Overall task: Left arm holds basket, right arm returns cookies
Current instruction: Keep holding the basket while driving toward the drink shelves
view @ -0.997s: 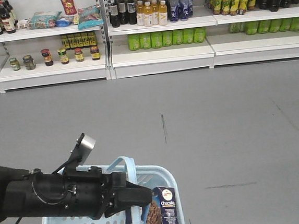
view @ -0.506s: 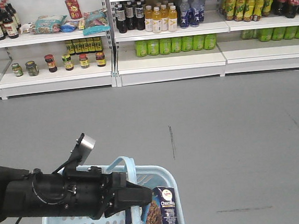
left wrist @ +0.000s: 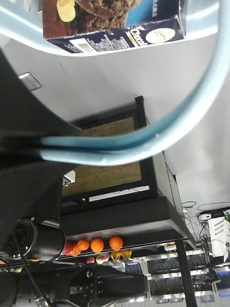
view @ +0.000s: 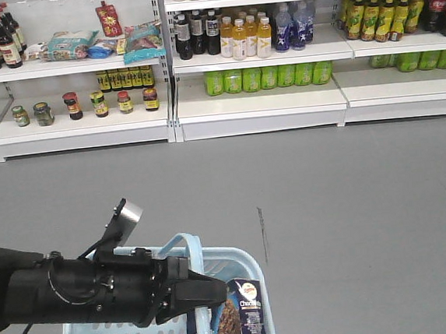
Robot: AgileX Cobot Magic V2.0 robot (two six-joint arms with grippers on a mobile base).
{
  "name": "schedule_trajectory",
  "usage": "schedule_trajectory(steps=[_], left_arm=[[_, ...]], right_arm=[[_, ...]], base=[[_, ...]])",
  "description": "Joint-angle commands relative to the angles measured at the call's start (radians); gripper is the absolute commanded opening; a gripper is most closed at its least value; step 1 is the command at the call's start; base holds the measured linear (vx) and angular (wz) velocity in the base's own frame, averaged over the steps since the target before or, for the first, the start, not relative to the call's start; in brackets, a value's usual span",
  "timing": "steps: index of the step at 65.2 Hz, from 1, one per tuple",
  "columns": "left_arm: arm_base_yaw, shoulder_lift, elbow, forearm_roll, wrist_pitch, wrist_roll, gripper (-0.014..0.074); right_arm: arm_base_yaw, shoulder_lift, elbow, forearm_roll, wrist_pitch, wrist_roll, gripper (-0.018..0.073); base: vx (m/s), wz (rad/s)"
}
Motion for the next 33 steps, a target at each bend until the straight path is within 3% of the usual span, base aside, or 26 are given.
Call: schedule_trajectory(steps=[1,33], left_arm=[[-0.004,-0.046,-0.024,-0.096,0.066,0.012,-0.0006],[-0.004,-0.046,-0.024,-0.096,0.066,0.012,-0.0006]], right_arm=[[0.001,-0.011,0.000,-0.009,-0.075,-0.001,-0.0008],[0.001,-0.011,0.000,-0.009,-0.075,-0.001,-0.0008]], base=[[0.26,-0.03],[0.25,-0.04]])
